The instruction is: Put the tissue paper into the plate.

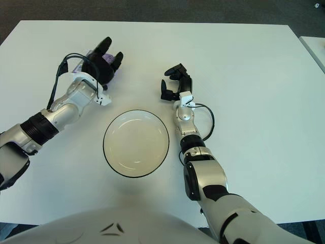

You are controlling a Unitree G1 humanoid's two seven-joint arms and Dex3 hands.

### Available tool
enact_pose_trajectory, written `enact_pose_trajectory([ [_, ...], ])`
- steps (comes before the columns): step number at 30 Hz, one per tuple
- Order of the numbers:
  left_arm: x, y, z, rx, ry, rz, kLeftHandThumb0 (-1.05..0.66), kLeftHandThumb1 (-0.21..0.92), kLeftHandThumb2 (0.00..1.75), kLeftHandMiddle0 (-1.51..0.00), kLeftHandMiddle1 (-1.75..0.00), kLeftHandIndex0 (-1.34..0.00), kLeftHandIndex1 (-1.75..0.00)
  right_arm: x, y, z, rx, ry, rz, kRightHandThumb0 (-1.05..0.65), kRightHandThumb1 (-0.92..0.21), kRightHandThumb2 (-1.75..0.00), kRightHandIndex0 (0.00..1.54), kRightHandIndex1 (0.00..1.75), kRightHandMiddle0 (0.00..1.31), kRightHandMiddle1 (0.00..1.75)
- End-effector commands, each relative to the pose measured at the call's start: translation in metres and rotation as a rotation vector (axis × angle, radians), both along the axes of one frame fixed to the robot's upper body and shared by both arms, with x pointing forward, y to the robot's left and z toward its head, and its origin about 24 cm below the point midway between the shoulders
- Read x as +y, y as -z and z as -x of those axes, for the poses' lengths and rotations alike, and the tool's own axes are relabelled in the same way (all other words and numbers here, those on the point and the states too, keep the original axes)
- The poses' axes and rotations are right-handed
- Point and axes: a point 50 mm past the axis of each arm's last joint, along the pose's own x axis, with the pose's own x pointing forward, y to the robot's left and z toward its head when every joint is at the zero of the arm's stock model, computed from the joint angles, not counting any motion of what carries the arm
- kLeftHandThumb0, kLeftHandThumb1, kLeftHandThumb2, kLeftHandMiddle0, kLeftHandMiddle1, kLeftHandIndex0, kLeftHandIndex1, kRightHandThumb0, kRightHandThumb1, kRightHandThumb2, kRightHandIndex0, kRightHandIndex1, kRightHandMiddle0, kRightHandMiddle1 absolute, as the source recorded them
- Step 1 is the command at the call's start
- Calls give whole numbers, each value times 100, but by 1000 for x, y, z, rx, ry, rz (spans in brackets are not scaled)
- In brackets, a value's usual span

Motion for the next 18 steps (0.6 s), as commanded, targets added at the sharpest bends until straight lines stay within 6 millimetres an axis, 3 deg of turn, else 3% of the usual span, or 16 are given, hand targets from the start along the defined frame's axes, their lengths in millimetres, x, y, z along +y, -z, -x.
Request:
enact_pose_trajectory([
  [1,8,12,2,-62,-19,6,-105,92,60,0,0,0,0,-17,138,90,652,61,12,-2,-23,-135,70,175,57,152],
  [18,12,14,-1,-31,-46,-7,-105,92,76,0,0,0,0,-16,138,90,653,62,19,-1,-23,-135,70,175,57,152],
])
